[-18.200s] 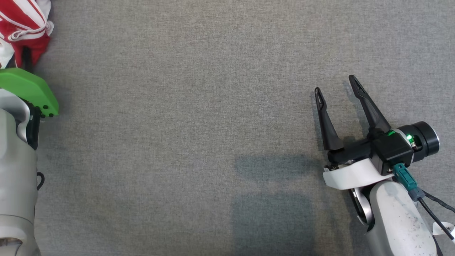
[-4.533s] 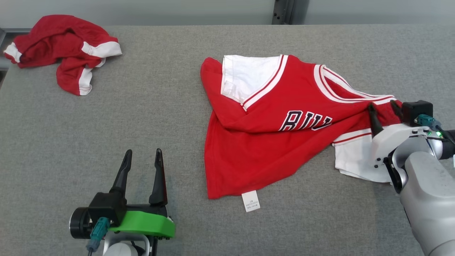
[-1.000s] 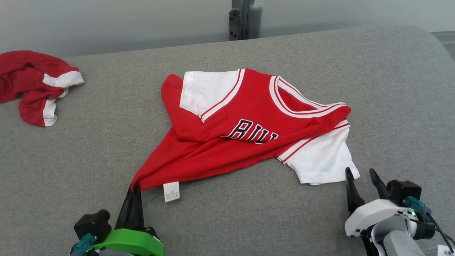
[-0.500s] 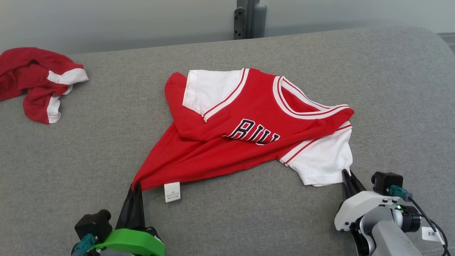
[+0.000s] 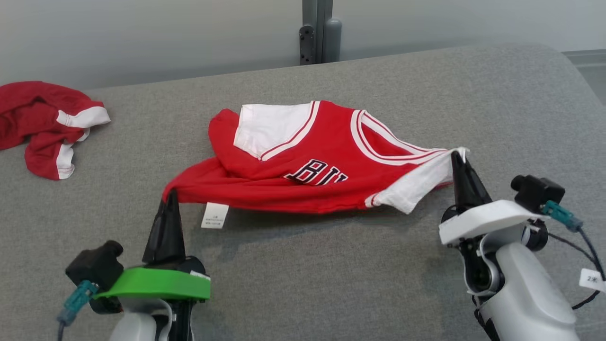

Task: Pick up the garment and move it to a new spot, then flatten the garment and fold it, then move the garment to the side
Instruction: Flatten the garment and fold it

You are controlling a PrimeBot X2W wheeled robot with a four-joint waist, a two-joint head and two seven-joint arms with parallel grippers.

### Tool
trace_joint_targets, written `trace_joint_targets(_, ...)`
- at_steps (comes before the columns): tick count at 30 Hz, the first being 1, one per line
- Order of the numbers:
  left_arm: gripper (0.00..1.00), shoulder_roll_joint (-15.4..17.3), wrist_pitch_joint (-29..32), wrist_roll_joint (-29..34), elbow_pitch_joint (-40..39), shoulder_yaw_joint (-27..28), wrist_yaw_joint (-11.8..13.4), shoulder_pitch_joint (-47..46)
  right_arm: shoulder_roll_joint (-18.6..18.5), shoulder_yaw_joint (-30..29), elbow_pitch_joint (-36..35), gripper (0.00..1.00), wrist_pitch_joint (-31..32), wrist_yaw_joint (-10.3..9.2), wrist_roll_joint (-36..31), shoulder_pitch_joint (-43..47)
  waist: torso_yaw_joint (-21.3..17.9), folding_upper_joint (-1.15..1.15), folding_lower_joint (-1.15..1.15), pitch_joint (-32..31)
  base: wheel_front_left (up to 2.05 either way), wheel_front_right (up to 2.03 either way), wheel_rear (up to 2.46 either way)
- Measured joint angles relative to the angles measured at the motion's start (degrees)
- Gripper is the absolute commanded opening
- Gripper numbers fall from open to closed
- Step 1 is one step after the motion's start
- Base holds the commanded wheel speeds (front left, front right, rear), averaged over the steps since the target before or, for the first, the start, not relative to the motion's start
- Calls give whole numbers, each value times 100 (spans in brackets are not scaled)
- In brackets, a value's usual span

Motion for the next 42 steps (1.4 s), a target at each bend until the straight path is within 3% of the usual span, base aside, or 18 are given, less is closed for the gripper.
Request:
trace_joint_targets(5,0,-7,243,-510,-840,200,-105,-59,-199,-40,-1479,0,245,-4,976,141,-99,0,0,-158,0,0,0)
trace_joint_targets(10,0,5,600,-1005,-1958,370,-80,-46,-354,-350,-3028,0,604,-5,1547,485,-182,0,0,-328,0,0,0)
trace_joint_targets(18,0,271,1279,-1188,-3776,455,227,-30,-279,-1087,-5179,0,1377,-5,1936,945,-256,0,0,-498,0,0,0)
trace_joint_targets(23,0,497,1758,-1190,-4402,432,402,-263,-180,-1390,-5954,0,1892,-5,1836,972,-280,0,0,-420,0,0,0)
trace_joint_targets(28,0,639,2146,-1378,-4201,463,501,-695,-49,-1451,-6011,0,2364,-5,1929,705,-295,0,0,-200,0,0,0)
trace_joint_targets(33,0,861,2466,-1485,-3296,620,520,-1676,4,-1278,-5305,0,2700,-5,1890,-222,-304,0,0,191,0,0,0)
trace_joint_targets(37,0,1137,2665,-1266,-2295,602,479,-3158,23,-1110,-4254,0,2689,-7,1483,-1781,-317,0,0,599,0,0,0)
trace_joint_targets(42,0,1284,2610,-898,-791,367,38,-5561,53,-1076,-2624,0,2096,-5,857,-4272,-356,0,0,1128,0,0,0)
